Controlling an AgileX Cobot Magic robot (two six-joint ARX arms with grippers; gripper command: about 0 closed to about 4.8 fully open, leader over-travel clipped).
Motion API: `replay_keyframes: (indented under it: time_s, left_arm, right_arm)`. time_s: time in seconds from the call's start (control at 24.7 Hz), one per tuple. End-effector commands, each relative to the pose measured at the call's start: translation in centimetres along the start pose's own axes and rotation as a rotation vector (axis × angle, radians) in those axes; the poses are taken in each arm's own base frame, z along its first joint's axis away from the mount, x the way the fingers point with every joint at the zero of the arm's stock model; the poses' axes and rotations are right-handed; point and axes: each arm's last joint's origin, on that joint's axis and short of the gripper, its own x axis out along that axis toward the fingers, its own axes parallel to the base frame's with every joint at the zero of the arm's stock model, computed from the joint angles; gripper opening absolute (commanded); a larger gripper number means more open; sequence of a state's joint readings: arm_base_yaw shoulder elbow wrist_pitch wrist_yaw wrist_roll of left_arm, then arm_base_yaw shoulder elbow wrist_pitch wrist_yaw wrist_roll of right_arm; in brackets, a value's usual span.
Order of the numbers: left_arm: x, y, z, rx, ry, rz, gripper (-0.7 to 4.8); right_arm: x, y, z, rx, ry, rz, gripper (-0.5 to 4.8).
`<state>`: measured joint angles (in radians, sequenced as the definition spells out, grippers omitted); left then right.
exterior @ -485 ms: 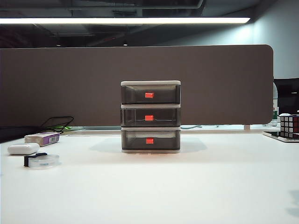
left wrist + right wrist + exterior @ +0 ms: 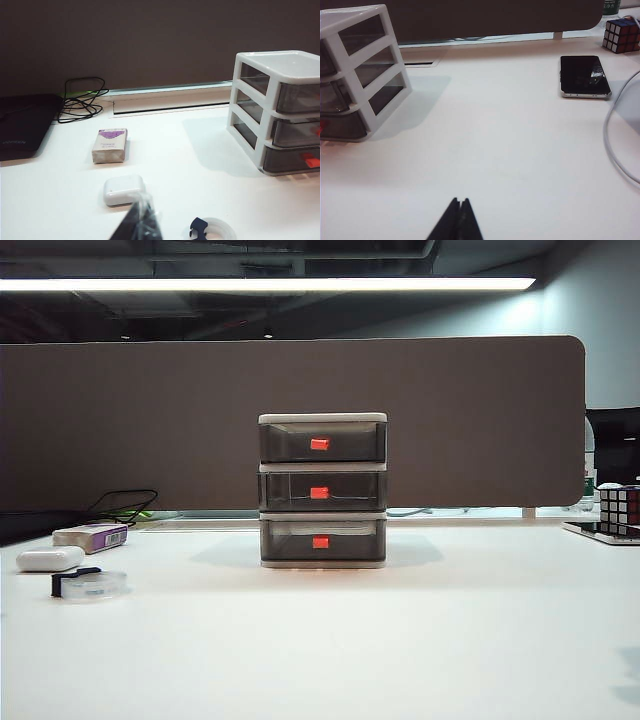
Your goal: Open the second layer of the drawer on the table, pick up the transparent tape on the table and put it in, and finally close the drawer.
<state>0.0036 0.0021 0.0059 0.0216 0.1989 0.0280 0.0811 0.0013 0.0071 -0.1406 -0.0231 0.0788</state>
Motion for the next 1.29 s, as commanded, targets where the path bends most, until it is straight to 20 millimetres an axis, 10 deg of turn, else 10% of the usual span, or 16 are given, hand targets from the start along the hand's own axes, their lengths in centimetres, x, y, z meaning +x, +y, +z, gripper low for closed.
replay_keyframes:
  time_s: [0.04, 0.24, 0.49, 1.05, 1.29]
  left_arm:
    - [0.0, 0.0, 0.1, -0.001, -0.011, -0.005, -0.05]
    - [0.0, 0.0, 0.2, -0.023, -0.013, -0.007, -0.05]
    - [-0.2, -1.0, -0.5, -0.519, 0.128, -0.318, -0.05]
    - [-0.3, -1.2, -0.6, -0.630, 0.186, -0.386, 0.00]
    - [-0.3, -1.4, 0.1, -0.663, 0.148, -0.467, 1.25]
  right_arm:
    - [0.0, 0.0, -0.1, -0.003, -0.007, -0.002, -0.05]
    - [0.0, 0.0, -0.1, 0.002, -0.006, 0.002, -0.05]
    - [-0.1, 1.0, -0.3, 0.190, 0.067, 0.342, -0.05]
    - [-0.5, 1.7, -0.1, 0.230, 0.101, 0.594, -0.05]
    - [-0.5, 1.7, 0.2, 0.234, 0.090, 0.609, -0.05]
